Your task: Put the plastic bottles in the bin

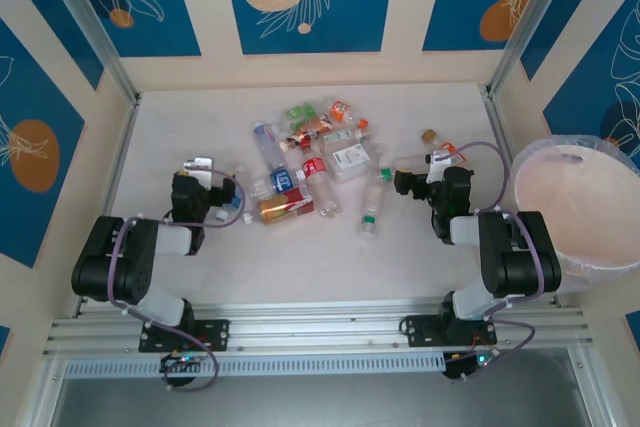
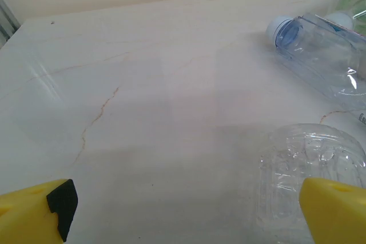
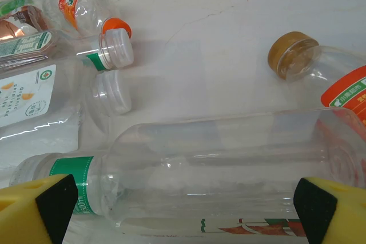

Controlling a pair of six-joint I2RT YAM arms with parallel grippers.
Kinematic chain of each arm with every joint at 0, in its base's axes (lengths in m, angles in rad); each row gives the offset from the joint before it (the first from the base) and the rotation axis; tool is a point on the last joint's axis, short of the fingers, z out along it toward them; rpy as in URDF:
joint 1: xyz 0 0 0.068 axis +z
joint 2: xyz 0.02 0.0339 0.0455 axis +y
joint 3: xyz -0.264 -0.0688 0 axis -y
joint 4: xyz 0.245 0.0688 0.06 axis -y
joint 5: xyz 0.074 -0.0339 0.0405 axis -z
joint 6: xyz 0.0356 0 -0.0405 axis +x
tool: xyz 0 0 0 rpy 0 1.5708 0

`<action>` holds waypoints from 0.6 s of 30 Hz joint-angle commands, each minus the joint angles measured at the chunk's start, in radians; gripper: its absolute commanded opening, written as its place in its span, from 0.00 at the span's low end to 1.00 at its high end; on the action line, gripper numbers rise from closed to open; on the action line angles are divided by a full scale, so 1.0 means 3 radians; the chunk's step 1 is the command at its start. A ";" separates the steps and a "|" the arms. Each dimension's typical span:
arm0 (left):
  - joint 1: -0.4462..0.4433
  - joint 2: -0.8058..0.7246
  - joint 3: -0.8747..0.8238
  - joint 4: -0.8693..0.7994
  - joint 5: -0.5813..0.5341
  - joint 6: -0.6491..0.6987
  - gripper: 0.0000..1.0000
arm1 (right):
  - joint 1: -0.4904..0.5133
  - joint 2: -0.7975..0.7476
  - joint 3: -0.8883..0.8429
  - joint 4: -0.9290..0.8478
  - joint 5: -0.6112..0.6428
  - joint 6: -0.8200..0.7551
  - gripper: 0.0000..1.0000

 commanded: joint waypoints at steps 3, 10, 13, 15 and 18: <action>0.0031 -0.0003 0.0031 -0.0106 0.0080 0.0061 1.00 | -0.0001 -0.0016 0.0024 0.0025 0.0080 0.0036 0.99; 0.0035 0.0001 0.0038 -0.0115 0.0080 0.0057 1.00 | -0.0001 -0.0016 0.0023 0.0029 0.0082 0.0032 0.99; 0.0036 -0.0003 0.0033 -0.0107 0.0080 0.0061 1.00 | -0.0001 -0.0021 0.0032 0.0021 0.0018 0.0003 0.99; 0.0039 -0.0004 0.0032 -0.0104 0.0076 0.0060 1.00 | 0.0001 -0.0020 0.0026 0.0023 0.0008 0.0002 0.99; 0.0039 -0.0003 0.0028 -0.0096 0.0075 0.0061 1.00 | 0.0002 -0.0021 0.0027 0.0024 0.0011 0.0002 0.99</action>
